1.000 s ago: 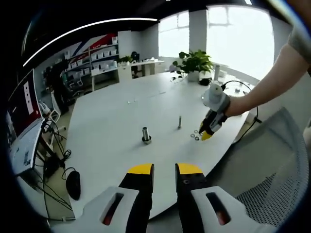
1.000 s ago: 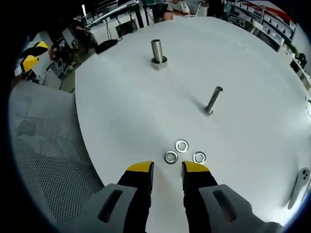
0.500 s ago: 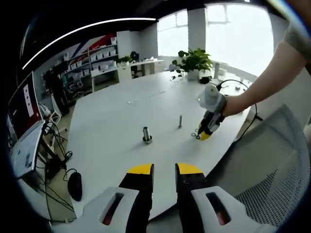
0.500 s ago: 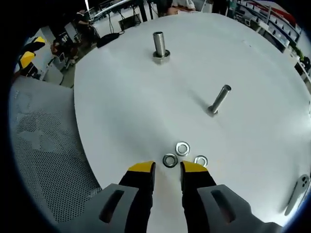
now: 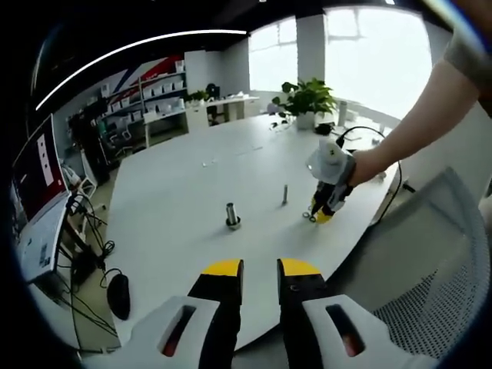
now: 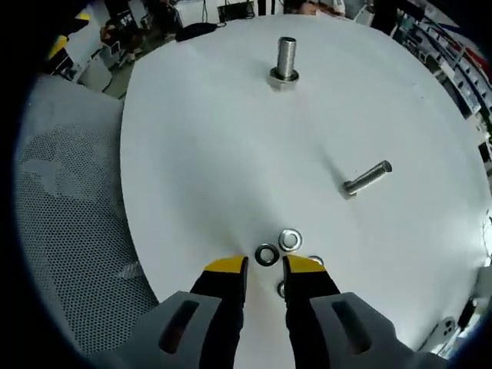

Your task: Place the washer onto the threaded stud by aligning its center hole with the stud, sliding it down to the base, and recovering from edge contact or off-axis alignment until the washer reaches the visible bottom stop.

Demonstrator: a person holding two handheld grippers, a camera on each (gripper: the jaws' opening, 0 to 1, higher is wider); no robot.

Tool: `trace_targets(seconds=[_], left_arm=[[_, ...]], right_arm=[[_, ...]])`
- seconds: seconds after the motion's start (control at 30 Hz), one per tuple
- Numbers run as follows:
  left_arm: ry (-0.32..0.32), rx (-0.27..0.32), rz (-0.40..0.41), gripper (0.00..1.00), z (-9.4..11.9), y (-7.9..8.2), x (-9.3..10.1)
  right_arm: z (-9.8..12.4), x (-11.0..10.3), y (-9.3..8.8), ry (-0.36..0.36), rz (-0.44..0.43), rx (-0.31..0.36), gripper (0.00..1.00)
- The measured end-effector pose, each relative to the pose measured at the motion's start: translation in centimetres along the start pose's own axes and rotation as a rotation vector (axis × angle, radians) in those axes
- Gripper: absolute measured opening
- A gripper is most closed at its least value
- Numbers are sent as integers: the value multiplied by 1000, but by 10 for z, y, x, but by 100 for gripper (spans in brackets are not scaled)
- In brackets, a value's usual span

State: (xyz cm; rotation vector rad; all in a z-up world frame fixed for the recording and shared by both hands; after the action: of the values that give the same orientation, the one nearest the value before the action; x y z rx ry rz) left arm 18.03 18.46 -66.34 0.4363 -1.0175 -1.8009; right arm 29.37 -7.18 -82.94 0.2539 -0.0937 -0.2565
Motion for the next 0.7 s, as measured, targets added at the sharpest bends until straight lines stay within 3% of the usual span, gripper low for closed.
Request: trace_targets(seconds=[0.27, 0.33, 0.47, 0.53, 0.7], left_arm=[[0, 8, 10, 15, 0, 1, -2], [-1, 8, 9, 15, 0, 1, -1], [-5, 5, -1, 15, 0, 1, 0], [-5, 11, -3, 15, 1, 1, 0], [-2, 7, -6, 15, 1, 1, 0]], right_arm=[[0, 4, 1, 24, -2, -18, 18], [-1, 7, 1, 23, -44, -15, 17], [0, 4, 2, 23, -7, -26, 16], [0, 3, 3, 22, 57, -41, 16], [-3, 4, 6, 30, 87, -88, 16]])
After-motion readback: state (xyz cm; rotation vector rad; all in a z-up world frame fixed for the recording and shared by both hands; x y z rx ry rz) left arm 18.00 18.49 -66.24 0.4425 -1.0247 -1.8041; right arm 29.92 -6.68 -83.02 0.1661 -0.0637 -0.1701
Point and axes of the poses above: the point that each gripper's makers call its tool centre point, and the gripper's own axes: z roughly backward along the fingers, x roughly to its right, y roughly out of its top, the point moved 5 cm from there along z, roughly backward along the fingers, and after that the axes turned 12 degrees about z, right-handed, at the moved point
